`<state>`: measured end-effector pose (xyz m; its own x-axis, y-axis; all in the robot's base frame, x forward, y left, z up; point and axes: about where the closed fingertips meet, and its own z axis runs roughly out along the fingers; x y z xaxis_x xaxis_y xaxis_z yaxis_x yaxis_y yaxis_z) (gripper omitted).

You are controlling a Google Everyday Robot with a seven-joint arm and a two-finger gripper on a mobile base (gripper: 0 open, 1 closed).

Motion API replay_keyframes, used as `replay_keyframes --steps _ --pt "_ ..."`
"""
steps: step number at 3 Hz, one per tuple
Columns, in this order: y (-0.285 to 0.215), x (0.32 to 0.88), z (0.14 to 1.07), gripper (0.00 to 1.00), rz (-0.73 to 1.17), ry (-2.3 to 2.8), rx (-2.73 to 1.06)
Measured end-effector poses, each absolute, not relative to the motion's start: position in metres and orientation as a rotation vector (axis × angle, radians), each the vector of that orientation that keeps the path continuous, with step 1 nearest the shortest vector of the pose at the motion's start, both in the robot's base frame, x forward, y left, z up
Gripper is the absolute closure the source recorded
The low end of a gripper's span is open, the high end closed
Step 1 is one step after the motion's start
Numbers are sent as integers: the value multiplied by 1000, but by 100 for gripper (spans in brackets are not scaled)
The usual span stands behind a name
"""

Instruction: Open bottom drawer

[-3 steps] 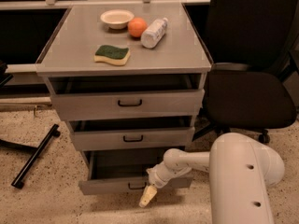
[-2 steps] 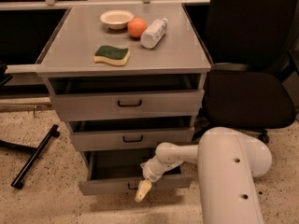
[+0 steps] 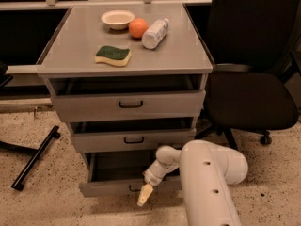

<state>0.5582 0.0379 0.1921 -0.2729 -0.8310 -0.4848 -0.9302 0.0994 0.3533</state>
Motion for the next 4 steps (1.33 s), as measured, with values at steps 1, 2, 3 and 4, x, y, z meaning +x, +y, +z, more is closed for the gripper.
replay_keyframes --steps 1,2,3,4 --pt "35 558 184 0 960 2226 -1754" --pt "32 540 191 0 993 2229 -1736" --pt "27 515 193 0 1039 2248 -1711" --pt "19 496 191 0 1084 2281 -1668"
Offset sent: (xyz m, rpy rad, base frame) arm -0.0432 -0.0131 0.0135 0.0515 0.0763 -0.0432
